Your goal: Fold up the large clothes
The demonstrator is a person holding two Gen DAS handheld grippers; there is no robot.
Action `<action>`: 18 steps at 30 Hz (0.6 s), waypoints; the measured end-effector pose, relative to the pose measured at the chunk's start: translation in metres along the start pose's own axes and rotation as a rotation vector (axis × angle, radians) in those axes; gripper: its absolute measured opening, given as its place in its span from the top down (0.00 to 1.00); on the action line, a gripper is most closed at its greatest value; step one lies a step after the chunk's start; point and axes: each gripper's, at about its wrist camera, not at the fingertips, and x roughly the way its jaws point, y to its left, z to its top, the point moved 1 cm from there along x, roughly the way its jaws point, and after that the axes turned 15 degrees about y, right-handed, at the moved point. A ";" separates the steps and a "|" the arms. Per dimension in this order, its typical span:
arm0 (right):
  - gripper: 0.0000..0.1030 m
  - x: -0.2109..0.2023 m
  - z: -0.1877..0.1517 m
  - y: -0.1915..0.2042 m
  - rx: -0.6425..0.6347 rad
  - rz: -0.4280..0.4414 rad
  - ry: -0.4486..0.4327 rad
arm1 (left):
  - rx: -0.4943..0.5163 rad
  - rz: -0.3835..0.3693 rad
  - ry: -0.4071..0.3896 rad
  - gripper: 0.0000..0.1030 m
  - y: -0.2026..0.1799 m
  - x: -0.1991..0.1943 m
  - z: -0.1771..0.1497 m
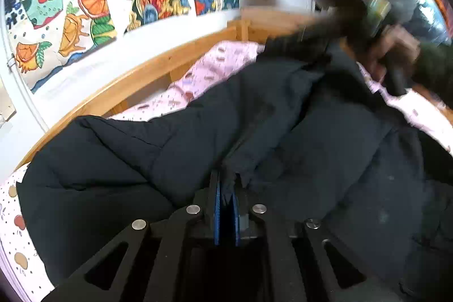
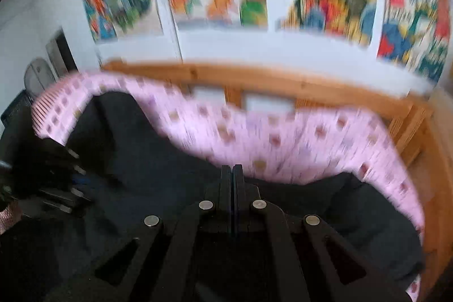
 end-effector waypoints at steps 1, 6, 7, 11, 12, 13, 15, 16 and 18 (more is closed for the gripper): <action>0.99 0.005 -0.006 -0.001 0.010 0.011 0.008 | -0.015 -0.037 -0.016 0.92 0.001 -0.006 -0.002; 0.99 0.012 -0.036 -0.004 0.011 0.087 0.012 | -0.092 -0.276 -0.209 0.79 0.011 -0.055 -0.003; 0.99 0.012 -0.037 -0.006 0.007 0.094 0.015 | -0.107 -0.287 -0.213 0.76 0.011 -0.055 0.004; 0.99 0.013 -0.038 -0.008 -0.009 0.119 0.046 | -0.135 -0.351 -0.084 0.76 0.004 -0.019 0.044; 0.99 0.011 -0.037 -0.009 -0.022 0.120 0.070 | -0.114 -0.366 -0.005 0.76 -0.001 -0.002 0.051; 0.99 0.010 -0.034 -0.012 -0.038 0.117 0.099 | -0.091 -0.352 0.099 0.76 -0.007 0.019 0.056; 0.99 0.011 -0.028 -0.016 -0.072 0.102 0.177 | -0.047 -0.302 0.239 0.77 -0.015 0.048 0.058; 0.99 0.011 -0.027 -0.018 -0.082 0.092 0.202 | -0.040 -0.285 0.277 0.80 -0.015 0.058 0.060; 0.99 0.018 -0.022 -0.025 -0.095 0.081 0.277 | -0.055 -0.290 0.314 0.86 -0.006 0.067 0.065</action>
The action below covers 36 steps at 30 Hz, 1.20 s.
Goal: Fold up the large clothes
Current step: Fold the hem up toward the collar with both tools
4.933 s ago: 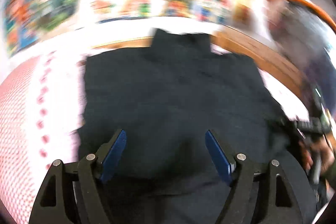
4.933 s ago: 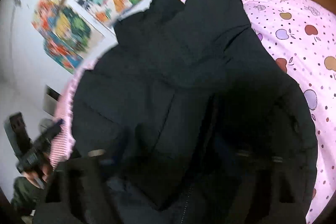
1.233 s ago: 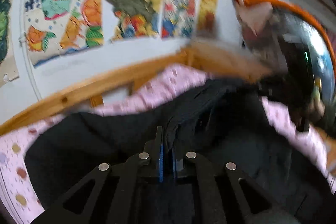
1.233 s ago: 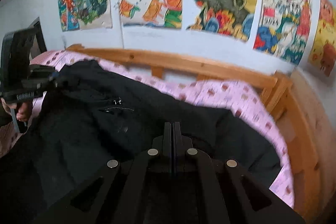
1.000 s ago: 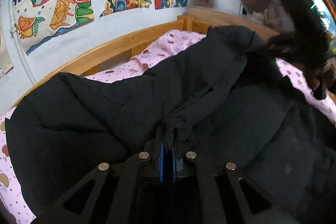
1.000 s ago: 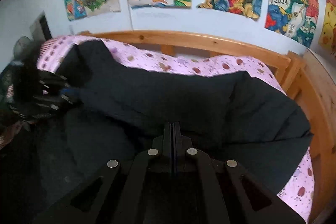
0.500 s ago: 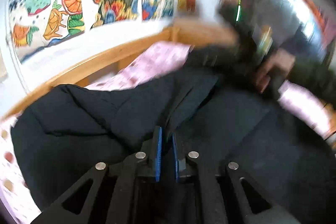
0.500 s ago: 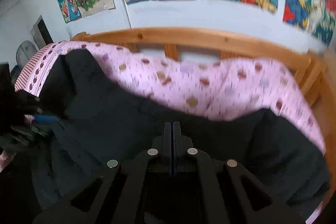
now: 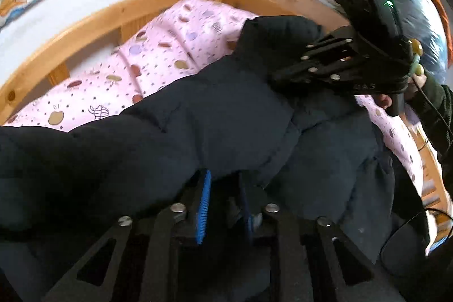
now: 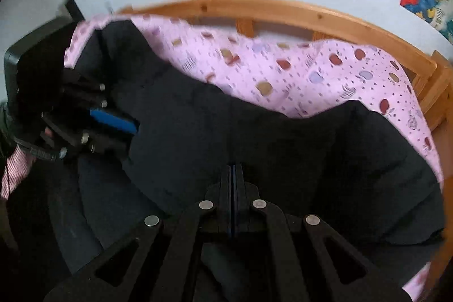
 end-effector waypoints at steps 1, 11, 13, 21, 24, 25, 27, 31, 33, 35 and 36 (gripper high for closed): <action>0.99 0.004 0.004 -0.005 0.004 0.017 0.034 | -0.012 0.016 0.017 0.97 0.008 0.002 0.004; 0.99 0.062 0.039 -0.008 -0.030 -0.047 0.101 | 0.063 0.128 0.108 0.96 0.039 0.045 0.033; 0.99 0.072 0.037 -0.010 -0.020 -0.044 0.076 | 0.058 0.097 0.078 0.96 0.047 0.054 0.028; 0.99 0.061 0.002 0.004 0.008 -0.099 -0.173 | 0.046 0.075 -0.123 0.96 0.045 0.042 0.003; 0.99 0.016 -0.002 0.003 0.062 -0.092 -0.324 | 0.069 0.157 -0.262 0.96 0.031 0.007 -0.008; 0.99 0.004 0.001 0.001 0.077 -0.094 -0.365 | 0.059 0.172 -0.317 0.96 0.028 -0.006 -0.009; 0.99 -0.013 0.012 -0.006 0.130 -0.120 -0.421 | -0.011 0.176 -0.422 0.96 0.033 -0.029 -0.009; 0.99 -0.007 0.022 -0.037 0.351 -0.204 -0.400 | -0.269 0.192 -0.496 0.96 0.076 -0.046 -0.009; 1.00 0.005 0.013 -0.053 0.453 -0.171 -0.374 | -0.425 0.200 -0.423 0.96 0.105 -0.037 -0.010; 1.00 0.013 0.007 -0.060 0.490 -0.141 -0.388 | -0.498 0.160 -0.396 0.96 0.119 -0.029 -0.010; 1.00 0.015 0.002 -0.059 0.490 -0.143 -0.394 | -0.527 0.152 -0.392 0.96 0.124 -0.027 -0.011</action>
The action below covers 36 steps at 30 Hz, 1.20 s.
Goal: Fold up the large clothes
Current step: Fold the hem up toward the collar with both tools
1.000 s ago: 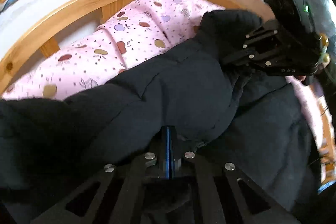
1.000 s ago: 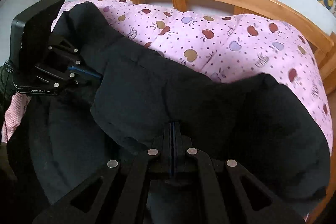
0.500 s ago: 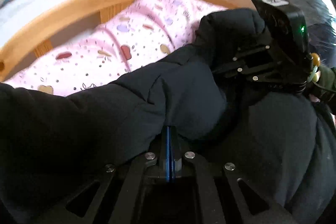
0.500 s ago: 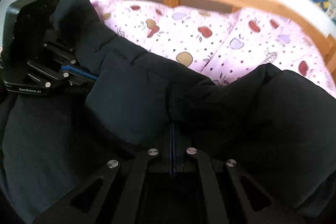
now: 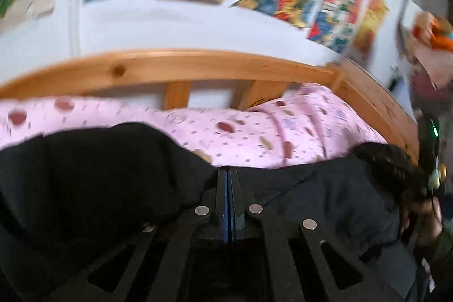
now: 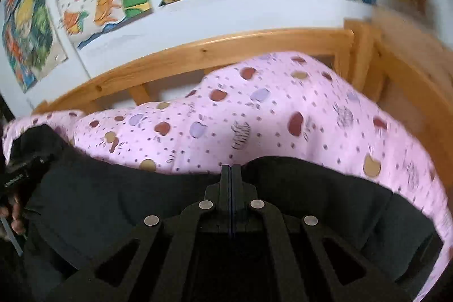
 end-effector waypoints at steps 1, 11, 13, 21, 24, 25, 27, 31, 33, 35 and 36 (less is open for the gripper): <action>1.00 0.003 -0.003 0.002 -0.005 -0.010 0.002 | -0.010 0.000 0.001 0.96 0.001 0.000 -0.001; 0.98 -0.033 -0.015 0.028 -0.178 0.032 -0.075 | 0.066 -0.057 -0.148 0.92 -0.022 -0.037 -0.028; 0.98 -0.039 -0.027 0.037 -0.248 0.029 -0.046 | 0.119 -0.101 -0.147 0.92 -0.032 -0.045 -0.036; 0.98 -0.015 -0.051 0.032 -0.267 0.004 0.120 | 0.322 0.051 0.164 0.92 -0.073 -0.001 -0.054; 0.98 -0.011 -0.053 0.039 -0.286 -0.050 0.123 | 0.307 0.111 0.207 0.92 -0.077 0.009 -0.052; 0.98 -0.014 -0.053 0.041 -0.288 -0.055 0.112 | 0.312 0.132 0.203 0.92 -0.079 0.009 -0.051; 0.98 -0.027 -0.055 0.041 -0.280 -0.044 0.082 | 0.309 0.161 0.168 0.92 -0.086 -0.001 -0.054; 0.98 -0.061 -0.067 0.033 -0.211 0.022 0.011 | 0.226 0.156 0.112 0.83 -0.086 -0.026 -0.061; 0.85 -0.080 -0.076 0.033 -0.201 0.004 -0.023 | 0.165 0.141 0.062 0.65 -0.087 -0.047 -0.070; 0.54 -0.100 -0.083 0.033 -0.184 0.004 -0.061 | 0.131 0.097 0.021 0.33 -0.091 -0.068 -0.078; 0.36 -0.111 -0.087 0.032 -0.167 0.011 -0.086 | 0.119 0.085 -0.012 0.28 -0.094 -0.082 -0.083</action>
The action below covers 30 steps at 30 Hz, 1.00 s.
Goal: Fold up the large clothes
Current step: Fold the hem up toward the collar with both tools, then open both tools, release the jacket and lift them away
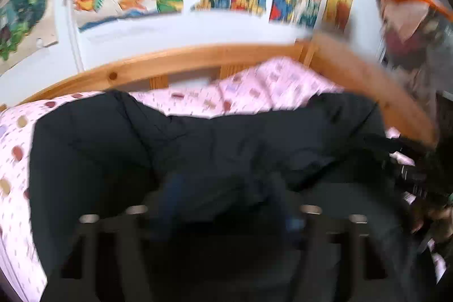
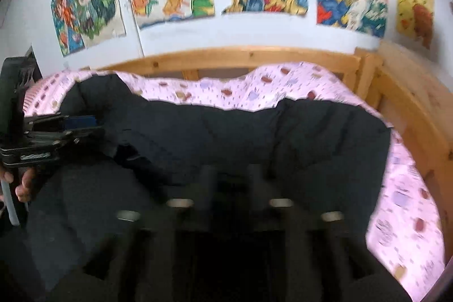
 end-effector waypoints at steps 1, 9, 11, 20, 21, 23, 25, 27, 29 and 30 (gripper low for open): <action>0.34 -0.008 -0.002 -0.001 0.012 0.005 -0.019 | -0.003 -0.003 -0.022 0.24 -0.003 -0.010 -0.003; 0.23 -0.093 -0.020 0.022 0.029 0.014 -0.121 | 0.017 0.052 -0.129 0.04 -0.038 -0.099 -0.029; 0.19 -0.115 -0.028 0.031 0.013 0.003 -0.143 | 0.006 0.066 -0.162 0.00 -0.042 -0.121 -0.037; 0.02 -0.208 -0.074 0.065 -0.024 -0.023 -0.237 | -0.002 0.108 -0.282 0.00 -0.057 -0.216 -0.095; 0.02 -0.218 -0.081 0.070 -0.033 -0.019 -0.239 | -0.001 0.116 -0.280 0.00 -0.058 -0.224 -0.103; 0.02 -0.233 -0.094 0.077 -0.042 -0.016 -0.243 | -0.002 0.119 -0.269 0.00 -0.059 -0.236 -0.117; 0.02 -0.244 -0.105 0.084 -0.049 -0.013 -0.240 | 0.003 0.123 -0.266 0.00 -0.061 -0.248 -0.131; 0.02 -0.256 -0.118 0.091 -0.053 -0.011 -0.239 | 0.013 0.130 -0.274 0.00 -0.063 -0.261 -0.145; 0.02 -0.266 -0.129 0.098 -0.059 -0.013 -0.241 | 0.016 0.133 -0.282 0.00 -0.065 -0.271 -0.158; 0.02 -0.273 -0.136 0.102 -0.065 -0.018 -0.245 | 0.018 0.133 -0.286 0.00 -0.066 -0.278 -0.166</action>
